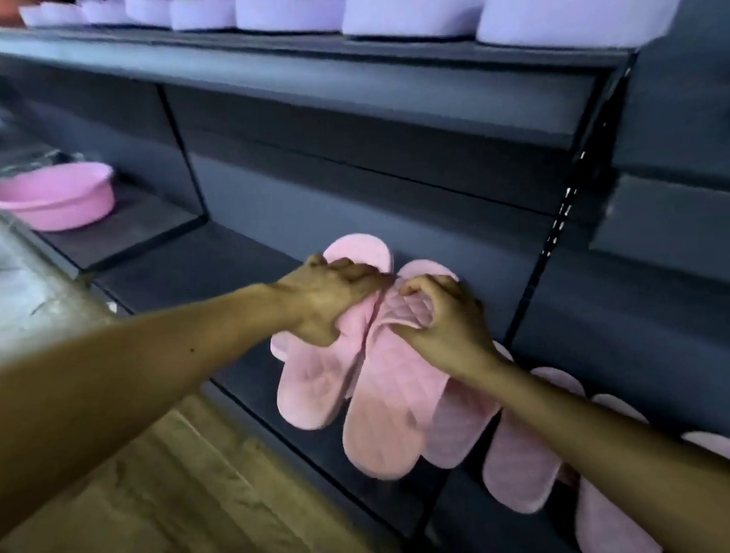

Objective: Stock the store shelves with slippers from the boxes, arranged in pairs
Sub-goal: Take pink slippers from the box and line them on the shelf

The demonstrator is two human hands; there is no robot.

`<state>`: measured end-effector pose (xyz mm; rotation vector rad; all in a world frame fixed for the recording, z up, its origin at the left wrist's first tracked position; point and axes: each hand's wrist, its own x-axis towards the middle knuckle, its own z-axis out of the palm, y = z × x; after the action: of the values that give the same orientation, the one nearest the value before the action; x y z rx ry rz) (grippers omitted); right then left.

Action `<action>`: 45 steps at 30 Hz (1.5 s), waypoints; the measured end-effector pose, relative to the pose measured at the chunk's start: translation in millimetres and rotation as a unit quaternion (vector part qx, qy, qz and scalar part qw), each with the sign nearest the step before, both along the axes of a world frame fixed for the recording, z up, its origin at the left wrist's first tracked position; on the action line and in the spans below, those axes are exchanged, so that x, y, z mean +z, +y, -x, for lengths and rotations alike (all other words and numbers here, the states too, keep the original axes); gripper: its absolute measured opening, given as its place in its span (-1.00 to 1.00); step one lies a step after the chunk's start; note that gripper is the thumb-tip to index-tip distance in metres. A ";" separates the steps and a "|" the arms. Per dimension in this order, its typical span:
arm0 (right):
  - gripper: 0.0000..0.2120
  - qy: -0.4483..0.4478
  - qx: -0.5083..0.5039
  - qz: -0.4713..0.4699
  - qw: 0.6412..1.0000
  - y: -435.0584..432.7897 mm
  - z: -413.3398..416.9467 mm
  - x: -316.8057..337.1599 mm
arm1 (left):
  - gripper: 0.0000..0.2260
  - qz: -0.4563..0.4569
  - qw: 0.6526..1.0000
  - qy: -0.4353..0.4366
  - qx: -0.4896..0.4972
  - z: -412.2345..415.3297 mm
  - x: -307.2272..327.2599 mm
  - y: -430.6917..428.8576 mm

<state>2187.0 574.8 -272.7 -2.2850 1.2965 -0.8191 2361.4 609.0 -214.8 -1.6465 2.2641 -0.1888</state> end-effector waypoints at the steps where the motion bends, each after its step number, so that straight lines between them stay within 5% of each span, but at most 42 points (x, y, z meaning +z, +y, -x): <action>1: -0.64 0.014 0.010 -0.004 1.000 0.9 1.3 4.0 | -0.16 -0.006 1.000 0.001 0.006 1.9 3.3 1.4; 16: -0.54 0.025 -0.030 -0.017 0.999 -40.1 -176.1 -41.8 | -0.21 0.006 0.999 -0.049 -0.011 -205.1 -35.0 -52.3; 21: -0.29 0.081 -0.007 -0.008 0.997 -70.0 -264.6 -51.3 | -0.29 0.033 0.999 -0.007 0.035 -274.4 -71.7 -67.5; 26: -0.54 0.105 -0.030 -0.054 0.993 -91.6 -311.5 -78.9 | -0.37 0.077 0.993 0.030 0.087 -321.6 -121.5 -87.1; 30: -0.56 0.156 -0.047 -0.058 0.985 -108.2 -327.3 -100.1 | -0.48 0.110 0.987 -0.002 0.115 -332.5 -151.2 -103.1; 35: -0.48 0.164 -0.091 -0.050 0.981 -126.5 -327.8 -133.9 | -0.55 0.099 0.973 0.118 0.171 -327.7 -186.7 -126.2; 40: -0.53 0.147 -0.095 -0.051 0.983 -155.9 -341.8 -147.1 | -0.68 0.114 0.921 0.304 0.216 -321.8 -208.7 -147.1; 43: -0.58 0.115 -0.083 -0.052 0.989 -170.0 -349.9 -146.5 | -0.63 0.132 0.896 0.355 0.234 -335.1 -215.9 -164.6; 45: -0.61 0.122 -0.071 -0.055 0.988 -175.6 -351.2 -151.9 | -0.47 0.114 0.909 0.341 0.212 -334.6 -221.2 -170.2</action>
<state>2538.2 399.2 -424.6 -2.2795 1.5848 -0.5085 2696.0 438.8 -436.0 -2.6049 2.3009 0.2888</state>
